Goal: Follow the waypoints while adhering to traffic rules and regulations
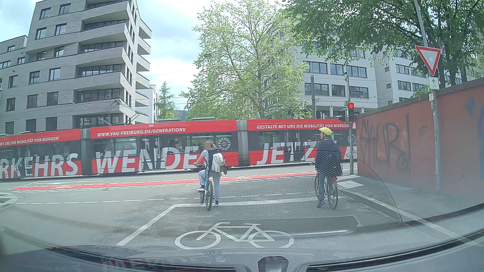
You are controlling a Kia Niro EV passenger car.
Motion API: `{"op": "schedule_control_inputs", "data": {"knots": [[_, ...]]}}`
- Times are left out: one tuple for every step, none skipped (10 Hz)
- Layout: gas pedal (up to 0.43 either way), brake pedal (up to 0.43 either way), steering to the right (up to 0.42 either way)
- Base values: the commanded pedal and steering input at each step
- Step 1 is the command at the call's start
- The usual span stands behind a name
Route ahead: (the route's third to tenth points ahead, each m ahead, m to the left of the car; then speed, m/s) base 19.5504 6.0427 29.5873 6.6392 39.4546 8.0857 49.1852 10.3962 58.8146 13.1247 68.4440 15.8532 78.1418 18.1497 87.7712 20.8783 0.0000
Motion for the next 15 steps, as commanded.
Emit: {"op": "schedule_control_inputs", "data": {"knots": [[0.000,0.226,-0.015],[0.000,0.226,-0.027],[0.000,0.226,-0.042],[0.000,0.250,-0.061],[0.000,0.256,-0.068],[0.000,0.268,-0.067],[0.000,0.274,-0.055],[0.000,0.268,-0.036],[0.000,0.262,-0.024],[0.000,0.262,-0.015],[0.000,0.262,-0.016],[0.000,0.262,-0.018],[0.000,0.262,-0.019],[0.000,0.262,-0.019],[0.000,0.262,-0.016]]}}
